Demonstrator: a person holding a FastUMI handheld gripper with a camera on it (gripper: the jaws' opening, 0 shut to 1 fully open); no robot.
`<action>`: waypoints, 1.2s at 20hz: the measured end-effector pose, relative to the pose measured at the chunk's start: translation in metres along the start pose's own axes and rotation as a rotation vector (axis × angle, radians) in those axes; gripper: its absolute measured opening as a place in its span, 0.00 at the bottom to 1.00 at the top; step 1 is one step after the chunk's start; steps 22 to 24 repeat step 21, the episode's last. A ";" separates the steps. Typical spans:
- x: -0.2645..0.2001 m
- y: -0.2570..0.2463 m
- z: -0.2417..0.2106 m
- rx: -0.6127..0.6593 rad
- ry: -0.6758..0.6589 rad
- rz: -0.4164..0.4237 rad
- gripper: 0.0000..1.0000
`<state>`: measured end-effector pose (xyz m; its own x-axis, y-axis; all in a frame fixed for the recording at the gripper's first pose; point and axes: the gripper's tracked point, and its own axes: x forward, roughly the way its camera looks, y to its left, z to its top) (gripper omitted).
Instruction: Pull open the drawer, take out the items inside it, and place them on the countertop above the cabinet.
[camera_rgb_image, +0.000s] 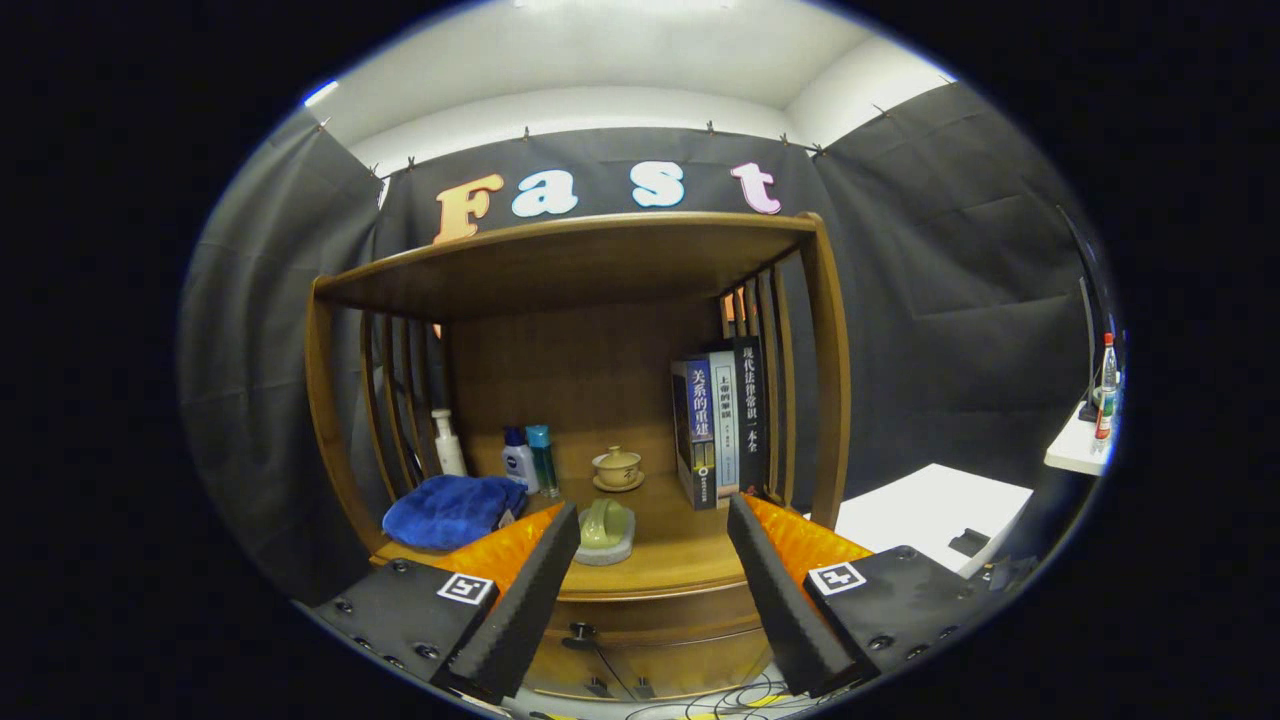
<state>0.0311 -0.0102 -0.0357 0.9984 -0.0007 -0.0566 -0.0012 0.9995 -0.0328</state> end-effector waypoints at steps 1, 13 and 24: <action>-0.002 0.000 0.006 0.000 -0.011 -0.001 0.99; -0.029 0.001 0.044 -0.031 -0.080 0.001 0.98; -0.033 0.001 0.044 -0.032 -0.077 0.000 0.98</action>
